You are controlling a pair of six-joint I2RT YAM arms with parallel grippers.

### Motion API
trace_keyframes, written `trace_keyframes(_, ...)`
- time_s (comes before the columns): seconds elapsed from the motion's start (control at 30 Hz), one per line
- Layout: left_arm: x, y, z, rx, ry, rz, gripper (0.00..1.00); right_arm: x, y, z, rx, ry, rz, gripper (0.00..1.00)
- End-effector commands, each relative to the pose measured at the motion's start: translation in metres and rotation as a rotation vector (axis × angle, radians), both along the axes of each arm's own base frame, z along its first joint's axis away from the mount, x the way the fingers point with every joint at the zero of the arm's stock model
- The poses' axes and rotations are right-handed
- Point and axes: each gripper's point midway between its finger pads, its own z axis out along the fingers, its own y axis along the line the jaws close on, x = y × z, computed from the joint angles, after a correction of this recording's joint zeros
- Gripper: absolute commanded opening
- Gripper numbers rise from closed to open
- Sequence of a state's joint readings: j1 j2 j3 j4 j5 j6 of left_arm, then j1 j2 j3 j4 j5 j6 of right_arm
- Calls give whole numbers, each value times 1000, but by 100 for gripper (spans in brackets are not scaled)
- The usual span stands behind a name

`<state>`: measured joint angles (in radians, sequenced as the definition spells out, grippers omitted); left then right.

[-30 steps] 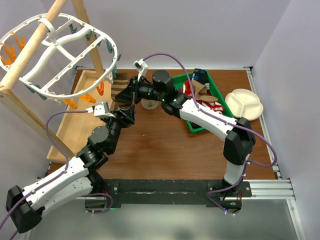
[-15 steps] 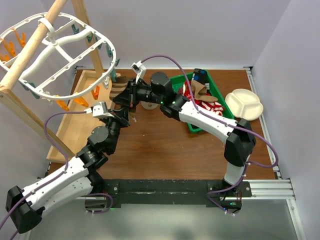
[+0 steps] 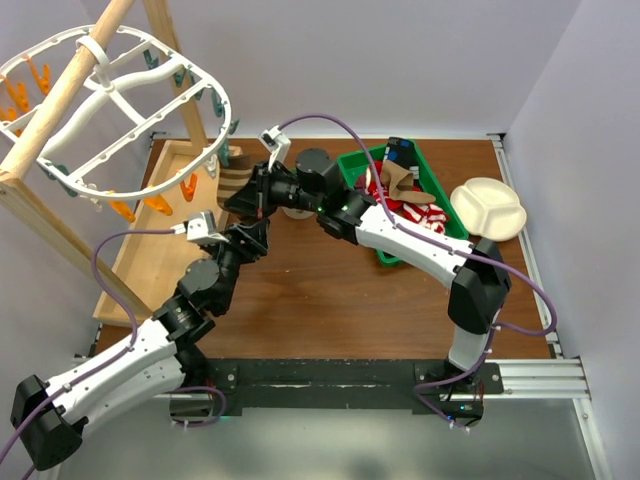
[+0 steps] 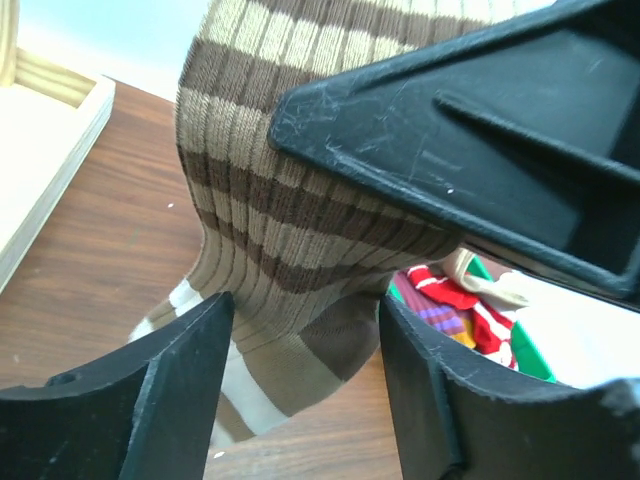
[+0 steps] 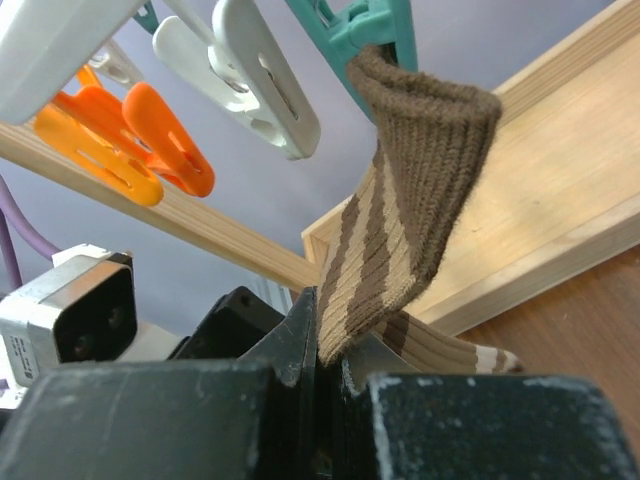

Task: Remove the socks clipped to the hanger
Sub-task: Remove the sock from the hanger.

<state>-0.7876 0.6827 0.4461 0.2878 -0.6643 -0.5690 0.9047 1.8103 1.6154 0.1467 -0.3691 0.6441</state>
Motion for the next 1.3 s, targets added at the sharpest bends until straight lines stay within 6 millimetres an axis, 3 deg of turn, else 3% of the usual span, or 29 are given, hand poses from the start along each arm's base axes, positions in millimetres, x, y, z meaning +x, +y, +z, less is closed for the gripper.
trace_keyframes(0.0, 4, 8, 1, -48, -13, 59, 67, -11, -6, 46, 63, -62, -9, 0)
trace_keyframes(0.13, 9, 10, 6, -55, -43, 89, 69, -15, -3, 45, 56, -58, -6, 0)
trace_keyframes(0.27, 14, 4, 9, -51, -66, 82, 82, -17, -1, 42, 44, -47, -11, 0)
trace_keyframes(0.43, 18, 1, 7, -62, -70, 86, 82, -18, 0, 40, 37, -40, -16, 0)
trace_keyframes(0.53, 18, 4, 4, -71, -61, 106, 69, -19, -1, 40, 37, -40, -19, 0)
trace_keyframes(0.57, 18, 5, 3, -71, -57, 109, 55, -19, 0, 39, 35, -41, -19, 0)
trace_keyframes(0.63, 17, 6, 2, -70, -51, 112, 38, -18, -1, 40, 35, -46, -24, 0)
trace_keyframes(0.67, 17, 7, 2, -75, -49, 110, 20, -16, -1, 38, 29, -46, -32, 0)
trace_keyframes(0.77, 14, 6, 1, -80, -32, 96, 0, -13, -1, 35, 15, -64, -45, 0)
trace_keyframes(0.87, 9, 5, -4, -96, -1, 77, 0, -10, -2, 33, -6, -112, -46, 0)
trace_keyframes(0.93, 6, 2, -6, -92, 9, 49, 0, -10, -1, 32, -25, -173, -25, 12)
trace_keyframes(0.97, 4, 3, -3, -103, 4, 42, 0, -12, -2, 31, -36, -192, -11, 29)
trace_keyframes(1.07, -1, 1, -2, -98, 10, 12, 0, -13, -7, 30, -63, -278, 3, 52)
trace_keyframes(1.27, -10, -5, -15, -77, 75, -51, 0, -12, -23, 40, -60, -421, 22, 62)
